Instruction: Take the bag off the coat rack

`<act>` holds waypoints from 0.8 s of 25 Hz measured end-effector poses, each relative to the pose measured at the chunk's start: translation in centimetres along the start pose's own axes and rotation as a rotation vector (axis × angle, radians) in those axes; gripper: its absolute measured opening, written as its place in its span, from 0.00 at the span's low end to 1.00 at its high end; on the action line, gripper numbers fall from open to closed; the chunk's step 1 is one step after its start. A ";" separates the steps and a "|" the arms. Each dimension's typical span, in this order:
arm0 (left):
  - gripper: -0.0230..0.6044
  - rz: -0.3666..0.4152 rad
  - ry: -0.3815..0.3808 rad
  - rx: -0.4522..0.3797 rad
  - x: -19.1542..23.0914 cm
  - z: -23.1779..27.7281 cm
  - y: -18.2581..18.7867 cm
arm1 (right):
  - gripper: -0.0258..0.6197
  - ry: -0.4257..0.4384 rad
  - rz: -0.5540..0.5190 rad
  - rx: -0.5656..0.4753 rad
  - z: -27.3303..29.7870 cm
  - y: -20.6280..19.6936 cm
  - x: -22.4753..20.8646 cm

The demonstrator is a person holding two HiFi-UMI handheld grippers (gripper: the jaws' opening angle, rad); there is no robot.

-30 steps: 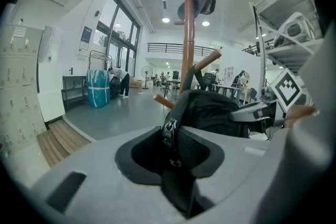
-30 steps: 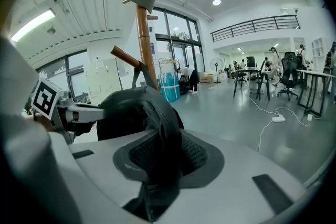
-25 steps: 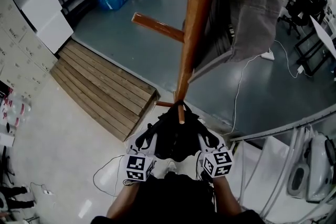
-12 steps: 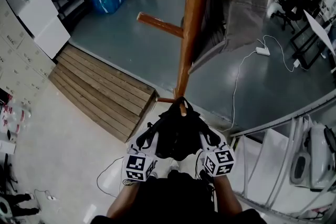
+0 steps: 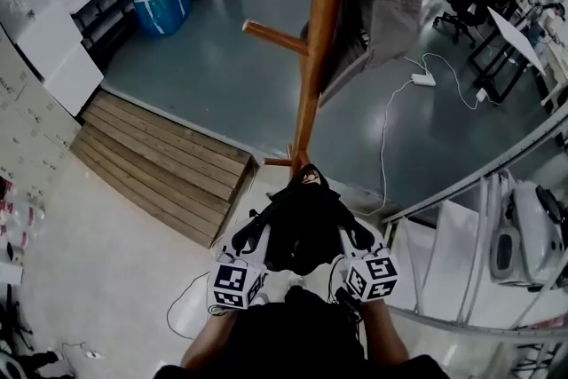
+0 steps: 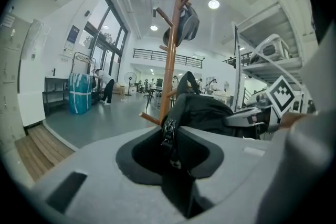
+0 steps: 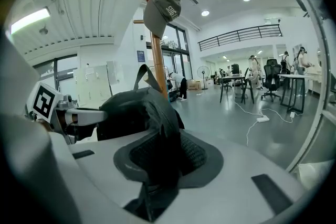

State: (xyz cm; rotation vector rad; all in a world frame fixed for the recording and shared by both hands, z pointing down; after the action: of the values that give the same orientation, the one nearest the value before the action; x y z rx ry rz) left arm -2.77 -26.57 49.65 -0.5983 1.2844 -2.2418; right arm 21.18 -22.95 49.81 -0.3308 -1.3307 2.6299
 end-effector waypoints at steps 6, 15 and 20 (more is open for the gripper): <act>0.18 0.017 -0.047 -0.030 -0.9 -2.4 -0.6 | 0.18 -0.040 0.016 -0.017 -3.1 -1.3 1.9; 0.18 0.034 -0.111 -0.038 -1.3 -8.0 -2.9 | 0.18 -0.092 0.049 -0.029 -7.5 -4.7 7.1; 0.18 0.059 -0.163 -0.030 -0.6 -11.6 -5.2 | 0.18 -0.119 0.087 -0.022 -9.5 -6.6 11.2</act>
State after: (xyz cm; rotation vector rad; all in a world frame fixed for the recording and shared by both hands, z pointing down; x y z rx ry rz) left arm -10.06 -16.19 48.75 -0.7287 1.2389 -2.0828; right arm 13.46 -8.89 48.38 -0.2439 -1.4127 2.7471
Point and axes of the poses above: the fingertips, and each gripper's own axes: z forward along the fingers, x to its left, y out of its top, the point moved 6 cm from there along -z, backward along the fingers, and after that the axes turned 13 degrees about x, right-handed, at the moved point
